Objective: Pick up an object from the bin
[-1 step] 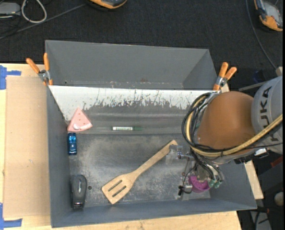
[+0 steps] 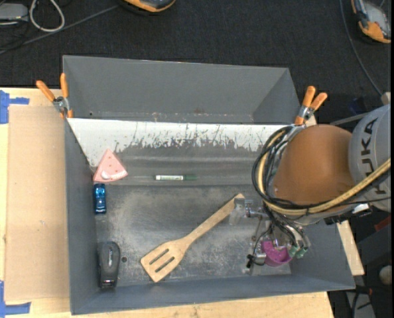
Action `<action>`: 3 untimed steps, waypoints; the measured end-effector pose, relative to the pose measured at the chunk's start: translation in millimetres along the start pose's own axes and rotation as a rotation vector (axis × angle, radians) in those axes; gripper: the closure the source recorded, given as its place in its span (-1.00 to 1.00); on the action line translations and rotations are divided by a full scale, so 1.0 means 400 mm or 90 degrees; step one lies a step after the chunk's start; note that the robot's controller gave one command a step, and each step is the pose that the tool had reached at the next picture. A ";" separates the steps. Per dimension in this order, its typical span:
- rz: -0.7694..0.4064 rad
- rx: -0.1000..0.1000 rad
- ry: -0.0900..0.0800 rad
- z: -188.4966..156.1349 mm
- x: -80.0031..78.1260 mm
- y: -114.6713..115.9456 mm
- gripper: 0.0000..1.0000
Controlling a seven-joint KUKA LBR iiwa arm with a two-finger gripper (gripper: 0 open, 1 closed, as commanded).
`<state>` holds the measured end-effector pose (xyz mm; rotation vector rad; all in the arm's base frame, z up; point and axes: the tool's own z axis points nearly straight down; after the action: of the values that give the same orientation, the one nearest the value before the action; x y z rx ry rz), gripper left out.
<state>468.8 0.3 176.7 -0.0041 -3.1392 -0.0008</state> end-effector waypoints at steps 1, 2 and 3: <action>-0.078 0.000 -0.001 0.159 -0.053 0.137 -1.00; -0.174 -0.001 -0.005 0.095 -0.021 0.321 -1.00; -0.336 0.000 0.002 0.182 -0.070 0.376 -1.00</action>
Offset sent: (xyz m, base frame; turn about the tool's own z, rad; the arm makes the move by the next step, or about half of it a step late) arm 0.0084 0.1250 -0.0390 -0.2681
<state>496.9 150.9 104.0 0.8146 -3.0280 -0.0019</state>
